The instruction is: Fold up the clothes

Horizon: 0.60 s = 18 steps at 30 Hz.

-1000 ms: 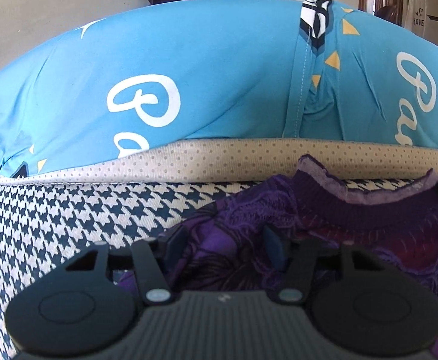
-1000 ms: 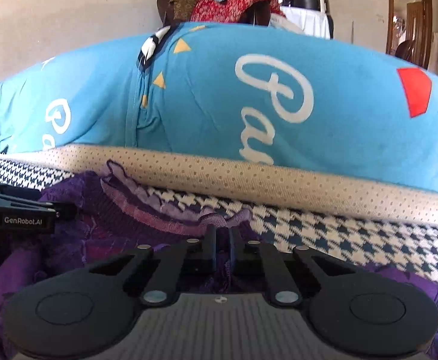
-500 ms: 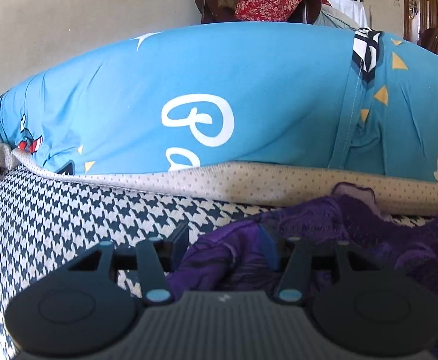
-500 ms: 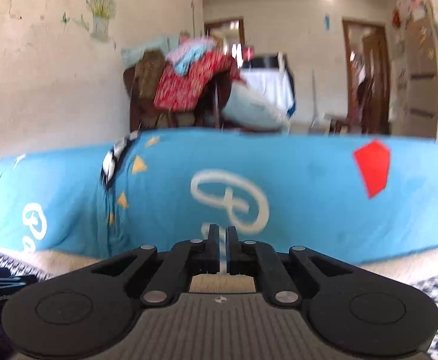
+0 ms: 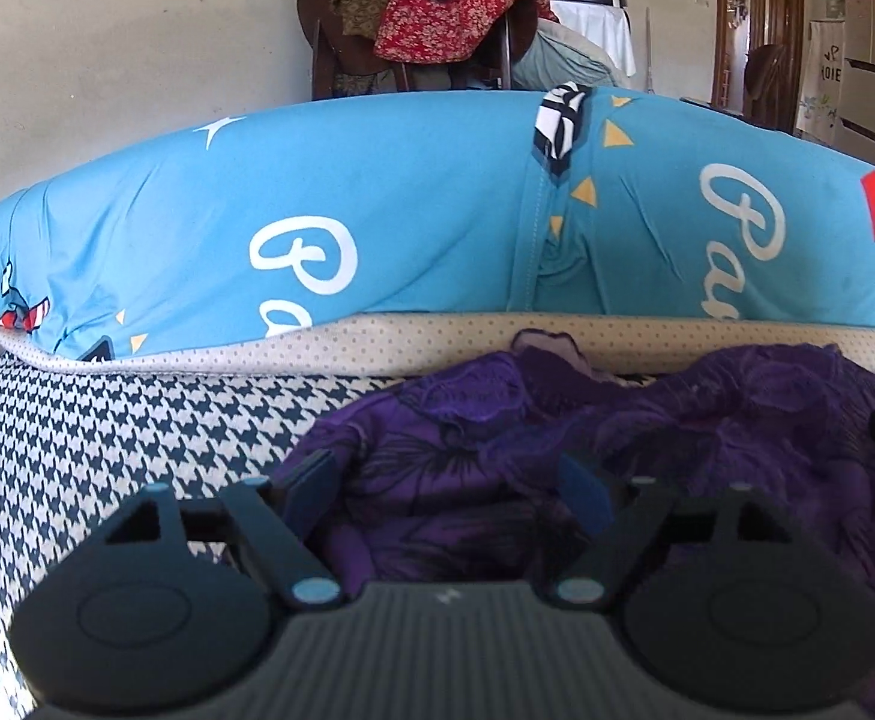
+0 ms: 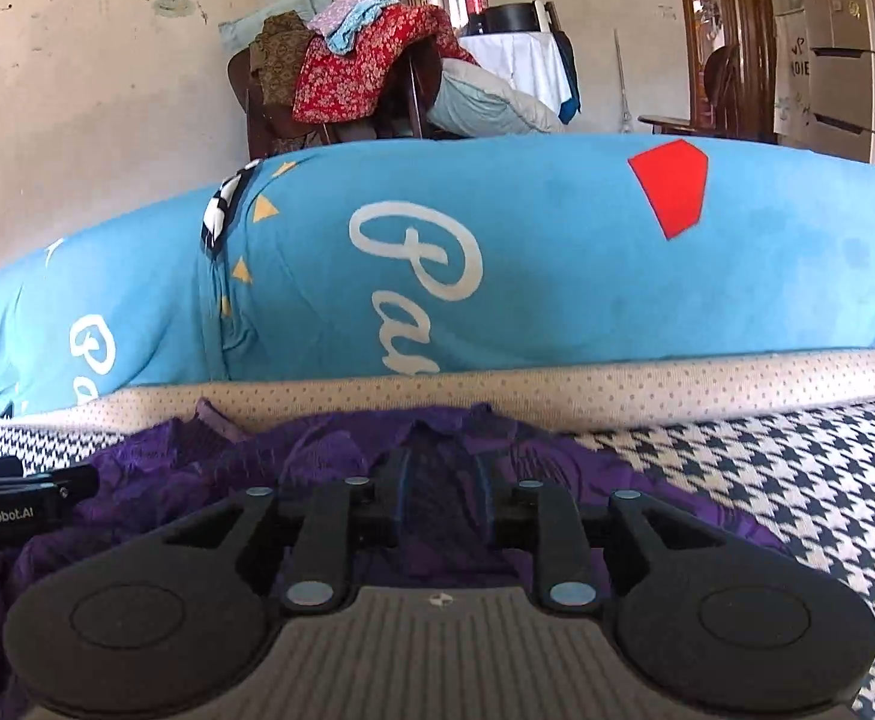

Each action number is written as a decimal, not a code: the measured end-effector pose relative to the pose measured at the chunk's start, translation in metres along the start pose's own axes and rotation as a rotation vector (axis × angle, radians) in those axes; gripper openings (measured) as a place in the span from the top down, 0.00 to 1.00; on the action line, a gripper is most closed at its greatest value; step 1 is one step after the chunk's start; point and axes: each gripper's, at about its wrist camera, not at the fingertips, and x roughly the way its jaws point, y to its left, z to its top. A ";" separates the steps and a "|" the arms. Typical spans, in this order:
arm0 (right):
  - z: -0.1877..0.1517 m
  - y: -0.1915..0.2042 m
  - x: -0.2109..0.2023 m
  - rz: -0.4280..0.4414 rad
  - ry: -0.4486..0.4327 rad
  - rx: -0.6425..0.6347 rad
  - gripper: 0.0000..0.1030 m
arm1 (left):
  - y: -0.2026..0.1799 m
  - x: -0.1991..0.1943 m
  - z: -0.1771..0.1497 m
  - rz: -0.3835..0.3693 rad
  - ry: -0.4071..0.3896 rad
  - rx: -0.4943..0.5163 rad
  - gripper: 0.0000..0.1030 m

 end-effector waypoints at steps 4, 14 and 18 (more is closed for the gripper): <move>-0.017 0.003 -0.024 -0.011 0.034 -0.036 0.76 | 0.000 -0.015 -0.014 -0.013 0.032 0.016 0.22; -0.050 0.000 -0.086 -0.010 0.070 -0.021 0.57 | 0.007 -0.063 -0.051 -0.039 0.045 0.042 0.15; -0.068 0.004 -0.104 0.018 0.103 -0.012 0.50 | 0.008 -0.079 -0.065 -0.045 0.039 0.053 0.15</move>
